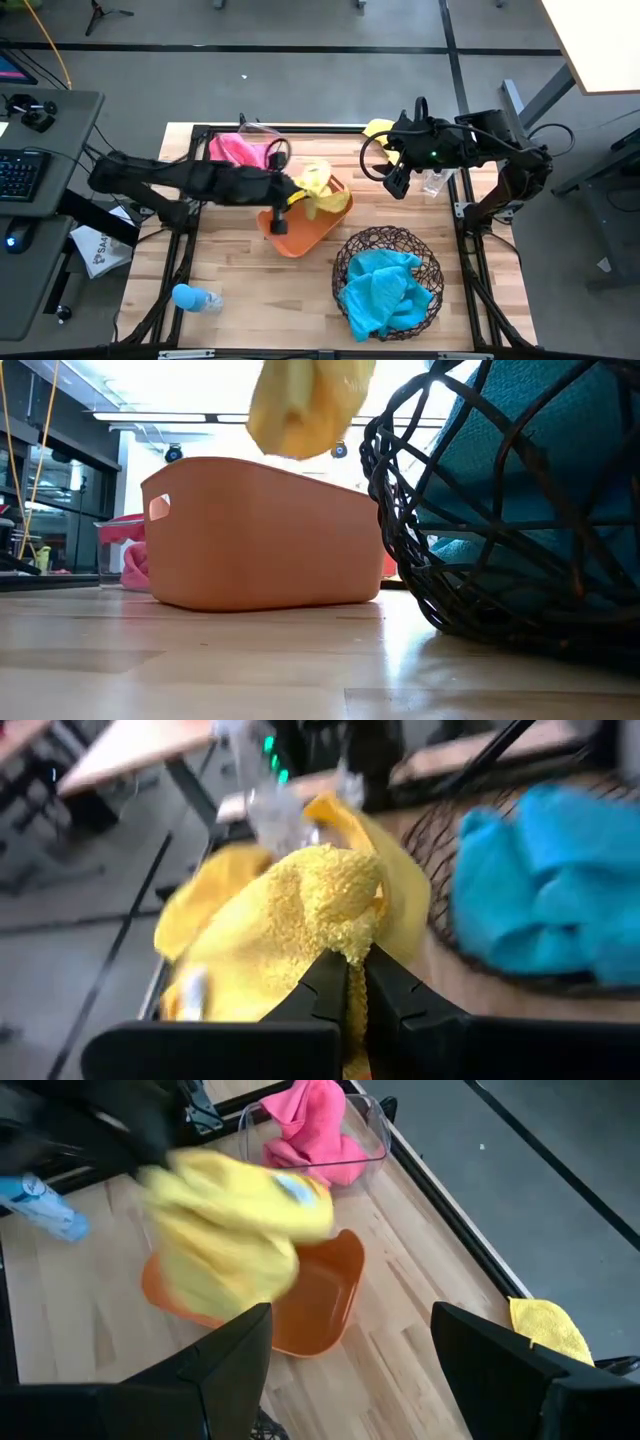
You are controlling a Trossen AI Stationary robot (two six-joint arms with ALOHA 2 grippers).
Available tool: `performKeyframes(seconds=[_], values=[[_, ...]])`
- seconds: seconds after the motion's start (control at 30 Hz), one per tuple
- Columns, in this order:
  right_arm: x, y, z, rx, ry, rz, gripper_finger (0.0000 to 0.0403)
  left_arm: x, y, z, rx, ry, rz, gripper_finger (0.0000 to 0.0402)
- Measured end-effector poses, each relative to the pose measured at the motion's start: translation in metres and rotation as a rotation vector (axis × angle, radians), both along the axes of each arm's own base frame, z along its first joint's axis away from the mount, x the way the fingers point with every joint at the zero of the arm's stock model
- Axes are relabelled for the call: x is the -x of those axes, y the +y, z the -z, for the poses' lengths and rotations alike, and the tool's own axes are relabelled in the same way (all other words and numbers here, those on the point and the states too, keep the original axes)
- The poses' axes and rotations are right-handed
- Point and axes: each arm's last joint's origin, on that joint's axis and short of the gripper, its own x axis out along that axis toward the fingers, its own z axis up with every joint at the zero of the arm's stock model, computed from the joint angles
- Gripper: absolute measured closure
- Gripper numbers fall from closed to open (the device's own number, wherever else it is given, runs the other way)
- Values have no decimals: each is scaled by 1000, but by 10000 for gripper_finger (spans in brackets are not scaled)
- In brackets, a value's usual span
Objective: Sort microfiber towel by color & place in baskets
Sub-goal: Put the bottom yellow towel into the orange bin
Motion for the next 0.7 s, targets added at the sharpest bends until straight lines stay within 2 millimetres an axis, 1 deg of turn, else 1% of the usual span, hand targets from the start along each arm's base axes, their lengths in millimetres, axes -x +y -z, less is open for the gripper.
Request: performKeyframes(seconds=[0.1, 0.17, 0.23, 0.33, 0.47, 0.57, 0.7], values=[[0, -1, 0, 14, -1, 13, 134, -10, 19, 41, 59, 45, -30, 401], [0, -1, 0, 29, -2, 25, 134, -9, 25, 65, 110, 107, -54, 401], [0, -1, 0, 34, -3, 30, 134, -6, 25, 78, 138, 140, -77, 401], [0, -1, 0, 37, -3, 31, 134, -3, 21, 89, 122, 172, -113, 401], [0, -3, 0, 47, 2, 27, 134, -9, 11, 103, 164, 208, -86, 396], [0, -6, 0, 45, 0, 43, 134, -13, 5, 97, 191, 168, -72, 377], [0, -11, -1, 31, -9, 85, 134, -14, 6, 94, 206, 197, -65, 331]])
